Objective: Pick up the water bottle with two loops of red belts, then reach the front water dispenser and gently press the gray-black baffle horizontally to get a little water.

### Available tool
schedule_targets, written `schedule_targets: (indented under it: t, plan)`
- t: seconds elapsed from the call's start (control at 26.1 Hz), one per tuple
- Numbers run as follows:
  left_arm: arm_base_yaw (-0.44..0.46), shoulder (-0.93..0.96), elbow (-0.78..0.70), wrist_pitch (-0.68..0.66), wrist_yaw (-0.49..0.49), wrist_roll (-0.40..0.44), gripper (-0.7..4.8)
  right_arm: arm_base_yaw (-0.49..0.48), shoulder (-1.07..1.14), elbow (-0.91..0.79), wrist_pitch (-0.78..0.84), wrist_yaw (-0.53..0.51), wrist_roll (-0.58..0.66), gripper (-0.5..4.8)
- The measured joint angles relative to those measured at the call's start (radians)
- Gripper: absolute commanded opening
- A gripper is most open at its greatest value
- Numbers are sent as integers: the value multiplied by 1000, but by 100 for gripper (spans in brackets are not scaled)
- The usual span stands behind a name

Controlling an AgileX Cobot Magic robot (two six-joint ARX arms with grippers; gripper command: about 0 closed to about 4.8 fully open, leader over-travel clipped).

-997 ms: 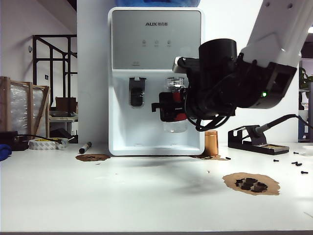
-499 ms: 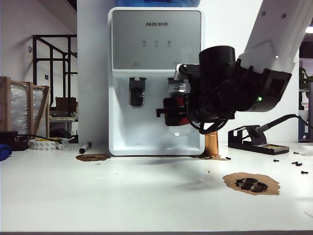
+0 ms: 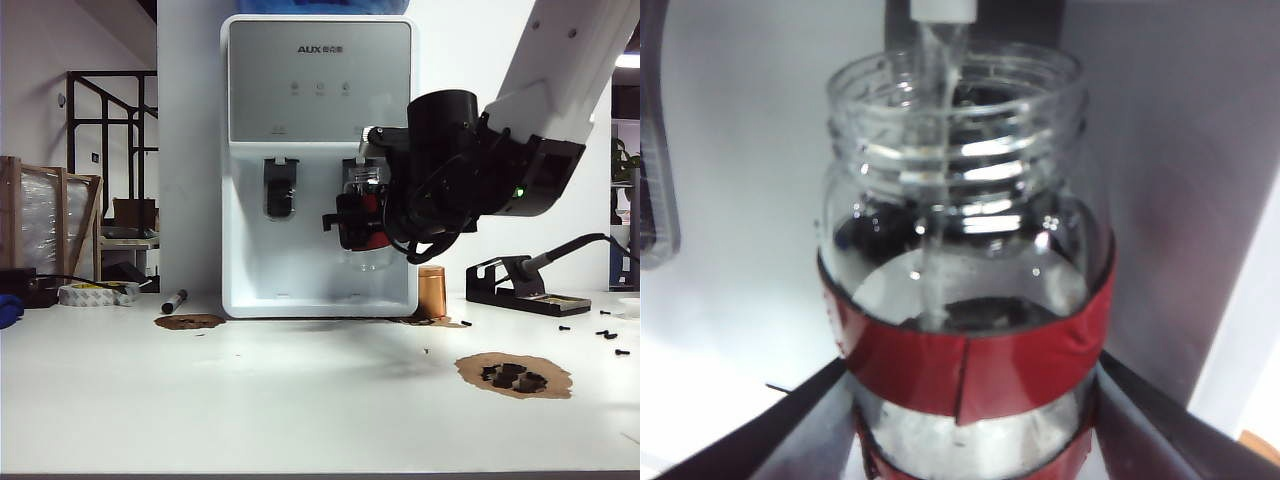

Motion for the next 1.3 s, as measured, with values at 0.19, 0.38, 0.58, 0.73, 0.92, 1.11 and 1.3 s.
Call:
schedule_targets:
  t: [0.19,0.38,0.58,0.73,0.92,1.11,1.3]
  plan:
    - [-8,0,0,25,-81,-29,-5,0,0,0,-4,0,0,-5]
    - [-8,0,0,58,-98,-37,-5,0,0,0,-4,-5,0,-5]
    - [-8,0,0,59,-110,-49,-5,0,0,0,-5,-5,0,-5]
    - [-8,0,0,58,-125,-69,-5,0,0,0,-6,-4,0,-5]
    - [-8,0,0,58,-129,-75,-5,6,-10,-10,-11,-4,0,-5]
    - [-8,0,0,58,-129,-75,-5,35,-32,-53,10,-5,-3,-5]
    - [-8,0,0,59,-129,-75,-5,48,-55,-100,34,16,-4,-5]
